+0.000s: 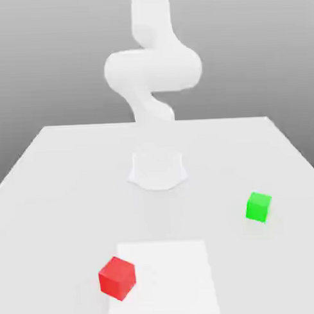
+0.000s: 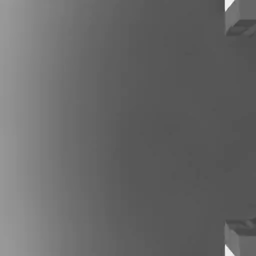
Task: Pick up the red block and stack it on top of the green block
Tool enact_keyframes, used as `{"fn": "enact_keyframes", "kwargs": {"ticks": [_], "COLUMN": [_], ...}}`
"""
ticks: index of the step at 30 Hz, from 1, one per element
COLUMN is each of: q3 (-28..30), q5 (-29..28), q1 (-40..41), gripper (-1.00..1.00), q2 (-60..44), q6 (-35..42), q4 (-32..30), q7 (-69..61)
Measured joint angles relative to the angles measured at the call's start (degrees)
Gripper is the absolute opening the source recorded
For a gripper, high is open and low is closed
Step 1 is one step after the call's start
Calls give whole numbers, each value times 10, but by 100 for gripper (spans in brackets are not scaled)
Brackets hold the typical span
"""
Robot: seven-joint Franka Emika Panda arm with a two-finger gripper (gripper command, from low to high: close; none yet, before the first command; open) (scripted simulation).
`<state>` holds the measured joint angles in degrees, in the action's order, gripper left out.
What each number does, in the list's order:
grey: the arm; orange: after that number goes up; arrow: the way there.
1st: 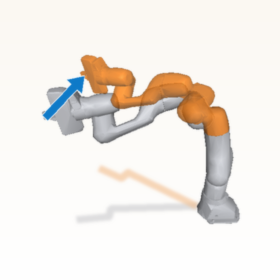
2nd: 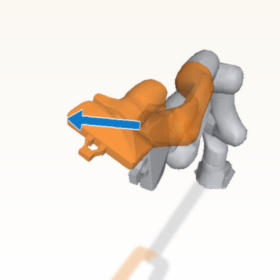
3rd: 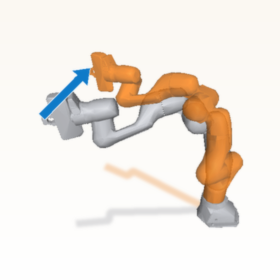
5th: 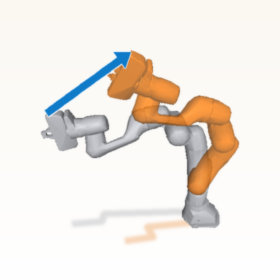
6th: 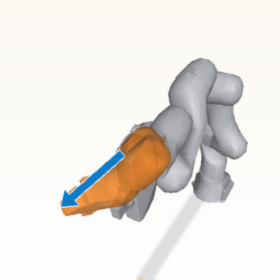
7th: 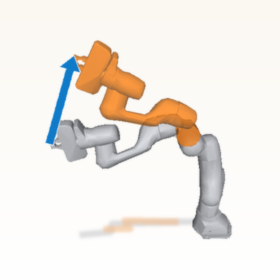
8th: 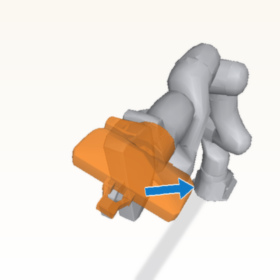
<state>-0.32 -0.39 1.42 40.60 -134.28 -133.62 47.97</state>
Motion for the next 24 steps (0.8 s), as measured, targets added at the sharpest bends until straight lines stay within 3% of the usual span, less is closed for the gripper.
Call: {"fn": "enact_keyframes", "kwargs": {"ticks": [15,24], "q3": [3,12], "q5": [-17,7], "q1": [68,91], "gripper": [0,0], "q2": [-315,-502], "q6": [-150,-252], "q4": [-111,-159], "q7": [124,161]}}
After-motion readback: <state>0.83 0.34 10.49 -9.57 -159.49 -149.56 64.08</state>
